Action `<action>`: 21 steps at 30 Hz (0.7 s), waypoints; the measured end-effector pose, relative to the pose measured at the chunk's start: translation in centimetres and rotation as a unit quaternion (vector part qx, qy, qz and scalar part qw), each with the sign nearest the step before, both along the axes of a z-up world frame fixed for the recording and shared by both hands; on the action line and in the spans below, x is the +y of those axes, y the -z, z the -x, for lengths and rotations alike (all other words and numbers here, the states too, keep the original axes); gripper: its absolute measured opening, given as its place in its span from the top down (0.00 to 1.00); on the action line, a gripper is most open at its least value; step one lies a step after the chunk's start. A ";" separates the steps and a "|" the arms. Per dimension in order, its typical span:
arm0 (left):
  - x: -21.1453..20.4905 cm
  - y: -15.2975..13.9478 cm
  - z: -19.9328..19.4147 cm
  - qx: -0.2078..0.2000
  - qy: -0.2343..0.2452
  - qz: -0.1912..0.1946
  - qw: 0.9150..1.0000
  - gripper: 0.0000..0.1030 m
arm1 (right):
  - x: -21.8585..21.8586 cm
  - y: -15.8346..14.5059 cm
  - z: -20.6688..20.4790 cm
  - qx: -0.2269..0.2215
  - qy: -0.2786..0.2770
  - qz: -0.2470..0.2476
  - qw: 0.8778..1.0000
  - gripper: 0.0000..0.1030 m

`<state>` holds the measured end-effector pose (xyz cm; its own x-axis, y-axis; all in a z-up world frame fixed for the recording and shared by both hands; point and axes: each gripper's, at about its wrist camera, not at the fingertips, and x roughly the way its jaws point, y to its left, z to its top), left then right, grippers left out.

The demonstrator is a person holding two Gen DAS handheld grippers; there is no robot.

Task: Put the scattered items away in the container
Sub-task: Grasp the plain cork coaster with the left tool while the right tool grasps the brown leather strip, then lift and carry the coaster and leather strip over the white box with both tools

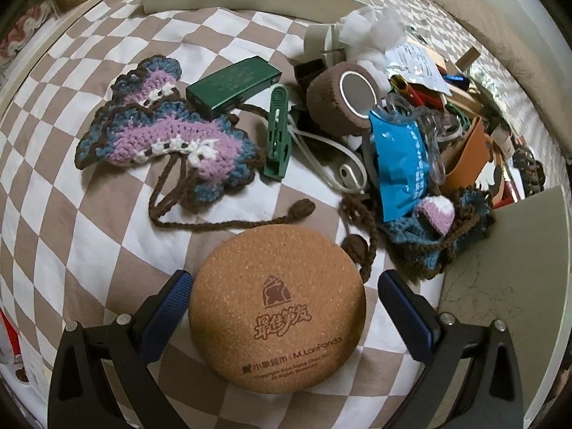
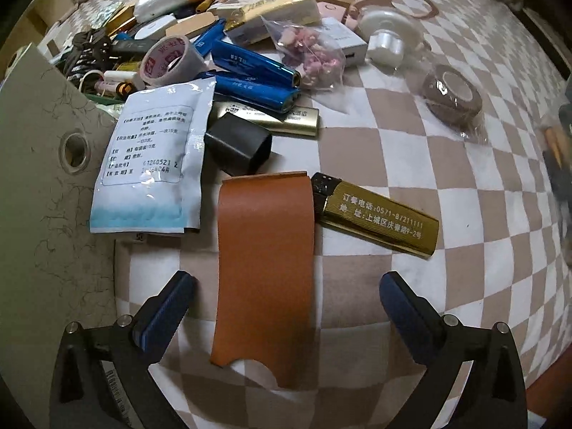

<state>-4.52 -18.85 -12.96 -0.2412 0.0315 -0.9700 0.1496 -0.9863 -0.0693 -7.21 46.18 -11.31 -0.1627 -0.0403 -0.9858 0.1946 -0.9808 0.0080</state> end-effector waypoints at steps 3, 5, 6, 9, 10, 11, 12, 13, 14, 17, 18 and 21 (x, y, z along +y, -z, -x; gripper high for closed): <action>0.3 0.1 -0.4 -0.008 0.017 0.021 1.000 0.00 | 0.4 -0.2 -0.1 -0.006 0.002 0.001 1.000 0.02; 0.6 0.2 -0.8 -0.017 0.029 0.036 0.999 0.00 | 0.4 -0.4 -0.2 -0.003 -0.007 -0.004 1.000 0.10; 0.7 0.2 -1.0 -0.020 0.033 0.043 0.998 0.00 | 0.5 -0.6 -0.3 -0.001 -0.010 -0.005 1.000 0.14; 0.8 0.3 -1.6 -0.028 0.039 0.058 0.997 0.00 | 0.7 -1.5 -0.4 0.007 -0.018 -0.003 1.000 0.34; 0.8 0.3 -1.7 -0.030 0.041 0.062 0.997 0.01 | 0.7 -1.7 -0.4 0.009 -0.023 -0.003 1.000 0.43; 0.8 0.2 -1.9 -0.030 0.044 0.066 0.996 0.02 | 0.8 -1.9 -0.5 0.011 -0.026 -0.004 1.000 0.48; 0.7 0.1 -2.1 -0.030 0.045 0.069 0.996 0.02 | 0.8 -2.1 -0.5 0.013 -0.029 -0.006 0.999 0.51; 0.7 0.1 -2.2 -0.030 0.047 0.070 0.996 0.02 | 0.9 -2.3 -0.5 0.014 -0.032 -0.008 0.999 0.55; 0.5 0.0 -2.4 -0.031 0.050 0.071 0.996 0.02 | 1.0 -2.5 -0.6 0.015 -0.033 -0.010 0.999 0.55; 0.2 -0.1 -2.9 -0.029 0.057 0.072 0.995 0.02 | 1.4 -3.0 -0.5 0.020 -0.035 -0.012 0.999 0.55; 0.0 -0.3 -3.1 -0.028 0.058 0.070 0.995 0.02 | 1.6 -3.3 -0.5 0.022 -0.035 -0.012 0.999 0.55; -0.5 -1.0 -3.7 -0.023 0.055 0.059 0.996 0.02 | 2.2 -4.2 -0.5 0.029 -0.032 -0.006 0.999 0.55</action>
<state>-0.80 -19.34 -11.96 -0.1977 -0.0604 -0.9784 0.0396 -0.9978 0.0536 -6.75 48.40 -7.16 -0.2162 -0.0401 -0.9755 0.2571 -0.9662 -0.0173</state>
